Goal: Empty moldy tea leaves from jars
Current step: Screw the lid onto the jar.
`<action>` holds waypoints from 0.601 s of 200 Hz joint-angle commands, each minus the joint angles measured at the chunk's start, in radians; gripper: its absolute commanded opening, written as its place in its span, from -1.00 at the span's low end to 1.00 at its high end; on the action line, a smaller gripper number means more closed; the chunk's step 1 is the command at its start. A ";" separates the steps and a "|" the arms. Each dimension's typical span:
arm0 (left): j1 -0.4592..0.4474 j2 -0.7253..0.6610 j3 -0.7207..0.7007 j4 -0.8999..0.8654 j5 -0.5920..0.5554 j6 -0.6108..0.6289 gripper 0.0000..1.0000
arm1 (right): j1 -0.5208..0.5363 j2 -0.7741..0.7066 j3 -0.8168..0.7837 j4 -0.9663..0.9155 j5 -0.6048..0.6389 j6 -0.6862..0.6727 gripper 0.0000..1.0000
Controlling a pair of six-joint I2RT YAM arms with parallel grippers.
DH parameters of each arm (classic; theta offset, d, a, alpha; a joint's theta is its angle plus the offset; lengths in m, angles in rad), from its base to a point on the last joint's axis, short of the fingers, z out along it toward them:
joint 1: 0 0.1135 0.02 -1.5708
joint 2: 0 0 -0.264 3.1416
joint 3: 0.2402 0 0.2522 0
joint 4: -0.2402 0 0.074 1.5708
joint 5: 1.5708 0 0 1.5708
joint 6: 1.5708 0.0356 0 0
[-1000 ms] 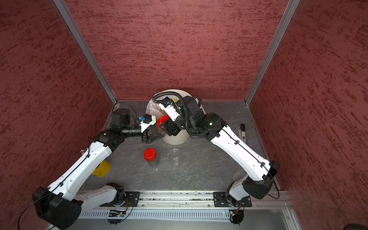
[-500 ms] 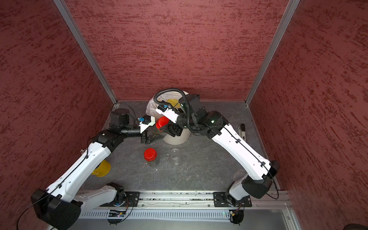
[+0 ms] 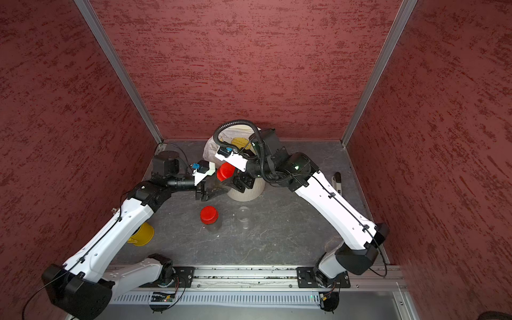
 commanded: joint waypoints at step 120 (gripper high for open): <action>0.006 -0.013 0.027 -0.007 -0.012 0.002 0.22 | 0.044 -0.093 0.003 0.003 0.199 0.529 0.90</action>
